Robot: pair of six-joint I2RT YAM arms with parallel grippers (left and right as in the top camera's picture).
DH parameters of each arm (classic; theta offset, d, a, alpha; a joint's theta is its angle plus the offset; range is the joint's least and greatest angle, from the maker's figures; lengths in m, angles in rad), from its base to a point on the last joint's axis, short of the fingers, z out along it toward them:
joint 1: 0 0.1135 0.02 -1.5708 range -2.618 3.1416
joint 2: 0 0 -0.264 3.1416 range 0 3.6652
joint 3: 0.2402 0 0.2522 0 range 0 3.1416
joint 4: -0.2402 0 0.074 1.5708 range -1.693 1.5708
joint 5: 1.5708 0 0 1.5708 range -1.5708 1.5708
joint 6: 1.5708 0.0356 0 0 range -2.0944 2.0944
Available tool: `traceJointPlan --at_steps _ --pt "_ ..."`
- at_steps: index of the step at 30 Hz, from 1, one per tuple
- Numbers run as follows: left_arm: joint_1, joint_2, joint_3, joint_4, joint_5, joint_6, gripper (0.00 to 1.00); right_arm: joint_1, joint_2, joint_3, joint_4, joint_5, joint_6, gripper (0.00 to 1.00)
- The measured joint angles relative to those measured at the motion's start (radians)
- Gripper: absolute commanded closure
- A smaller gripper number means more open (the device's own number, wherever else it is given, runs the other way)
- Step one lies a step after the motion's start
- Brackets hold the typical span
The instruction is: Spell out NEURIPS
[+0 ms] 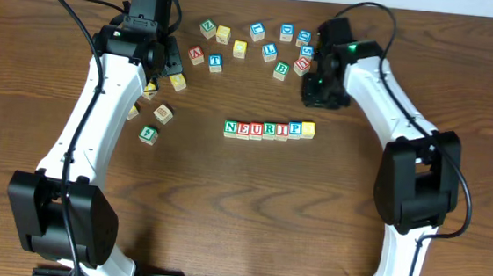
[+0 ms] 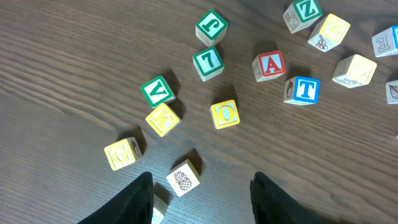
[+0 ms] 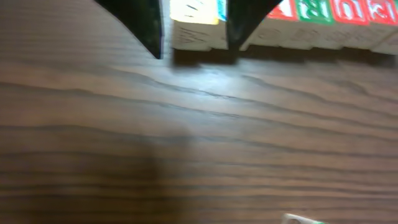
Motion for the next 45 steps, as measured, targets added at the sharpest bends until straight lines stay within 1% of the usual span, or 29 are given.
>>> traceJointPlan --at_steps 3,5,6,13,26,45 --pt "0.000 0.000 0.000 0.000 0.000 0.000 0.50 0.030 0.000 -0.031 0.043 0.008 0.029 0.93" --pt "0.000 0.000 0.000 0.000 0.000 0.000 0.50 0.053 0.000 -0.054 0.061 0.028 0.055 0.98" --pt "0.000 0.000 0.000 0.000 0.000 0.000 0.51 0.061 0.000 -0.063 0.071 0.038 0.067 0.99" --pt "0.000 0.000 0.000 0.000 0.000 0.000 0.50 0.080 0.000 -0.083 0.113 0.072 0.097 0.99" --pt "0.000 0.000 0.000 0.000 0.000 0.000 0.50 0.107 0.000 -0.122 0.139 0.075 0.100 0.99" --pt "0.000 0.000 0.000 0.000 0.000 0.000 0.50 0.117 0.000 -0.123 0.098 0.075 0.100 0.99"
